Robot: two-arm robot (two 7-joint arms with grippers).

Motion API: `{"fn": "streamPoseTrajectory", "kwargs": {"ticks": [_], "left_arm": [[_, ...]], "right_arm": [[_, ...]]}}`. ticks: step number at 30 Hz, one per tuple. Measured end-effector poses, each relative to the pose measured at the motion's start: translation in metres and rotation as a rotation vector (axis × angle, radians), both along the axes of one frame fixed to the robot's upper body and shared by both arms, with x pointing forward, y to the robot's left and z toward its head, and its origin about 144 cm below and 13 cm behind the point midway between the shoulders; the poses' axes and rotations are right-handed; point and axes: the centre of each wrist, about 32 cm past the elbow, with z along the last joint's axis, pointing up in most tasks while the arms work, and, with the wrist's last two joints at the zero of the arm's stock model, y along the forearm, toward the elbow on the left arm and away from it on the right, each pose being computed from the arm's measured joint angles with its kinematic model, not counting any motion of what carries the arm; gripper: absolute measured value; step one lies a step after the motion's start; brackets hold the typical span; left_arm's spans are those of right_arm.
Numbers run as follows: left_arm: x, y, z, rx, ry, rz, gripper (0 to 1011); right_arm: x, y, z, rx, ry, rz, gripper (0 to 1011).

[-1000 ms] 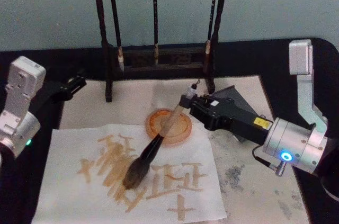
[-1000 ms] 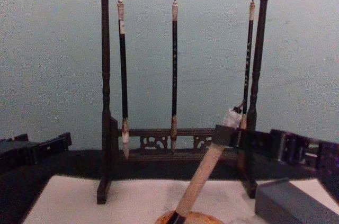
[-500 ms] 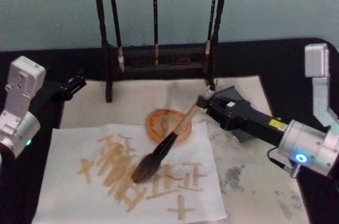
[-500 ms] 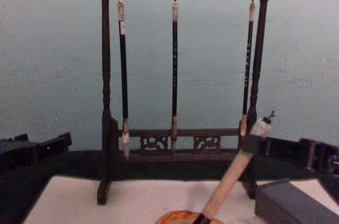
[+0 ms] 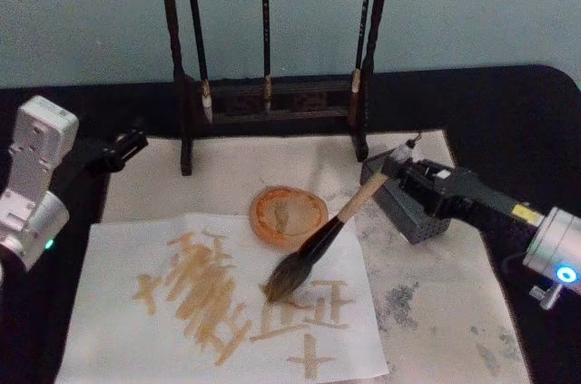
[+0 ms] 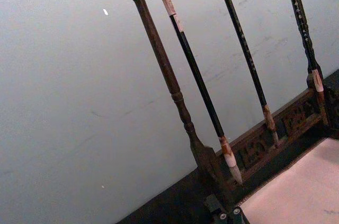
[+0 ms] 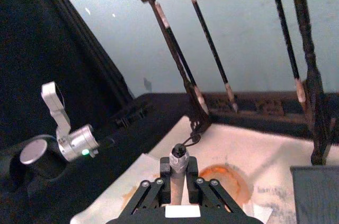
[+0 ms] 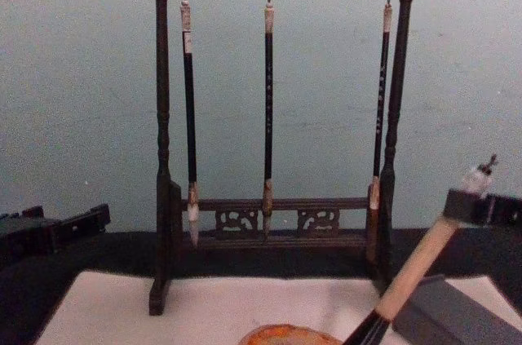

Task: Pick up the brush from the inkstone, write on the paper, then place the brush back to its original position.

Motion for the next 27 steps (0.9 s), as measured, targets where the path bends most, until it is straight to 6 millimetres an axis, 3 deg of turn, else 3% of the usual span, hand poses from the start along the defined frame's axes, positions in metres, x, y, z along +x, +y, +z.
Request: {"fn": "streamPoseTrajectory", "kwargs": {"ticks": [7,14,22,27], "left_arm": [[0.000,0.000,0.000,0.000,0.000,0.000,1002],[0.000,0.000,0.000,0.000,0.000,0.000,1002],[0.000,0.000,0.000,0.000,0.000,0.000,1002],[0.000,0.000,0.000,0.000,0.000,0.000,1000]], "right_arm": [[0.000,0.003,0.011,0.046,-0.042,0.015,176],[0.009,0.022,0.018,0.089,-0.069,0.060,176],[0.022,0.043,0.009,0.101,-0.033,0.096,176],[0.026,0.045,-0.001,0.093,0.003,0.084,176]]}}
